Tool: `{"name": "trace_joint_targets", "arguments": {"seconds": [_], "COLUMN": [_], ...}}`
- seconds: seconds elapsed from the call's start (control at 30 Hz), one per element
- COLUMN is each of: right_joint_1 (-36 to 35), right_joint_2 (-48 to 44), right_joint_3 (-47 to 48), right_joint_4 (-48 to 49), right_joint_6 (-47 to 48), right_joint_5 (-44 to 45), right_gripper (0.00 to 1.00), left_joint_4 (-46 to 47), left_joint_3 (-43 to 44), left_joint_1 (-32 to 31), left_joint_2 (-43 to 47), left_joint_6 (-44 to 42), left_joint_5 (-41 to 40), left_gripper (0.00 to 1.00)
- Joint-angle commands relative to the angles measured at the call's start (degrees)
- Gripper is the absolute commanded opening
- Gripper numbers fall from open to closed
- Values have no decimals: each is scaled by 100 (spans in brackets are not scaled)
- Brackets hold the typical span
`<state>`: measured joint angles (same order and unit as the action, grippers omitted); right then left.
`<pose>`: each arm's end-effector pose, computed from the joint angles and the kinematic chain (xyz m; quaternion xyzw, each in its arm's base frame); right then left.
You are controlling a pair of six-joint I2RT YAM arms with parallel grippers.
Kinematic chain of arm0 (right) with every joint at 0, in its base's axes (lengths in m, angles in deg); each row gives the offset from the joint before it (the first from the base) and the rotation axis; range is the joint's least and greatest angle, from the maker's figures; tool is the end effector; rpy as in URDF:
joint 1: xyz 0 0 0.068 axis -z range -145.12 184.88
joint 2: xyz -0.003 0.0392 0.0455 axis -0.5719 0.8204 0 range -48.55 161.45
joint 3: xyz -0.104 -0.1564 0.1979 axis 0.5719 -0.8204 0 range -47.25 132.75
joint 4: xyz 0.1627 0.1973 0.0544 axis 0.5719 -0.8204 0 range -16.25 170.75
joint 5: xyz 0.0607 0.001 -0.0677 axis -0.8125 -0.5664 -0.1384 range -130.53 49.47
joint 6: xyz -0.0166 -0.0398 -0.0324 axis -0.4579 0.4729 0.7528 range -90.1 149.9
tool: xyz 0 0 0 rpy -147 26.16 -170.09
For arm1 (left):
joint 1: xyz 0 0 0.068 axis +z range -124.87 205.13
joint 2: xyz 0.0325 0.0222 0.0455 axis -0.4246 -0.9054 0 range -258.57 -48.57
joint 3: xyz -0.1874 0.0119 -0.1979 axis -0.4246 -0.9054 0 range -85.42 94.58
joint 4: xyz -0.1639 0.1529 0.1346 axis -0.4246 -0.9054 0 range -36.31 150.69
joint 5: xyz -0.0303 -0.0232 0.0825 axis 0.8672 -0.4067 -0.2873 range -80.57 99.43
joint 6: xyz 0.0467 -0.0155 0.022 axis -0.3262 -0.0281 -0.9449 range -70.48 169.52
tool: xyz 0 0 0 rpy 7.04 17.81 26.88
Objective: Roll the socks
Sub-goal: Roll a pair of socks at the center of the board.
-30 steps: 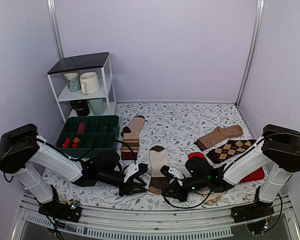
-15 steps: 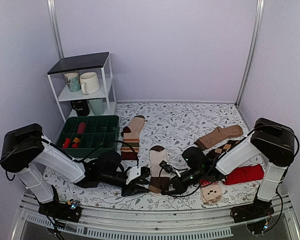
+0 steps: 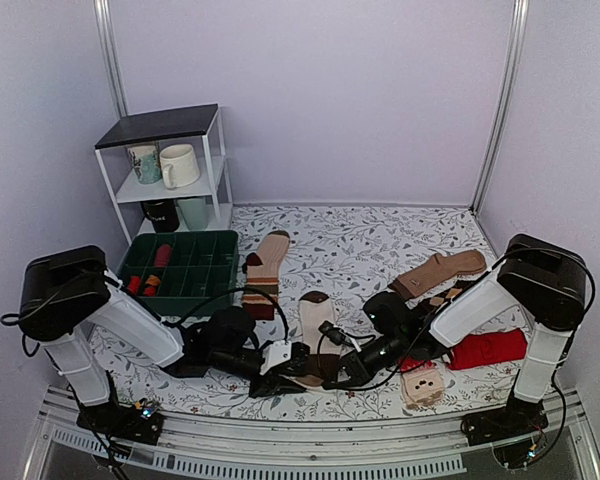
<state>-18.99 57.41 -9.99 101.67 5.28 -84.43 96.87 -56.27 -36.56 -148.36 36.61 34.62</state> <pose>0.1596 0.2604 0.0870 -0.3487 0.8032 0.4815 0.0381 0.1244 -0.2627 0.1024 0.6040 0.6254 -0.3635 0.3345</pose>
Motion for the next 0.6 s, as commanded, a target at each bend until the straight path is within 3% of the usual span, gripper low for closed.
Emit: {"name": "trace_joint_targets", "arguments": {"seconds": [0.0,0.23,0.3,0.43,0.57], "right_joint_1": [31,41,35,43,48], "right_joint_2": [444,496,497,465,341], "right_joint_3": [-298,-282,-280,-272,-239], "right_joint_4": [-1354,-1346,-1346,-1341,-1338], "right_joint_6": [-27,-26,-25,-16,6], "right_joint_5": [527,481,466,457,568], "right_gripper": [0,0,0,1,4], "left_joint_4": [54,-81,-150,-419,-809], "left_joint_3": [125,203,246,392,493], "left_joint_1": [-83,-111,-111,-111,-122], "left_joint_2": [-158,-321,-353,-430,-399], "left_joint_6": [-82,-64,-42,5,62], "left_joint_5": [-1,-18,-21,39,132], "left_gripper": [35,35,28,3,0]}}
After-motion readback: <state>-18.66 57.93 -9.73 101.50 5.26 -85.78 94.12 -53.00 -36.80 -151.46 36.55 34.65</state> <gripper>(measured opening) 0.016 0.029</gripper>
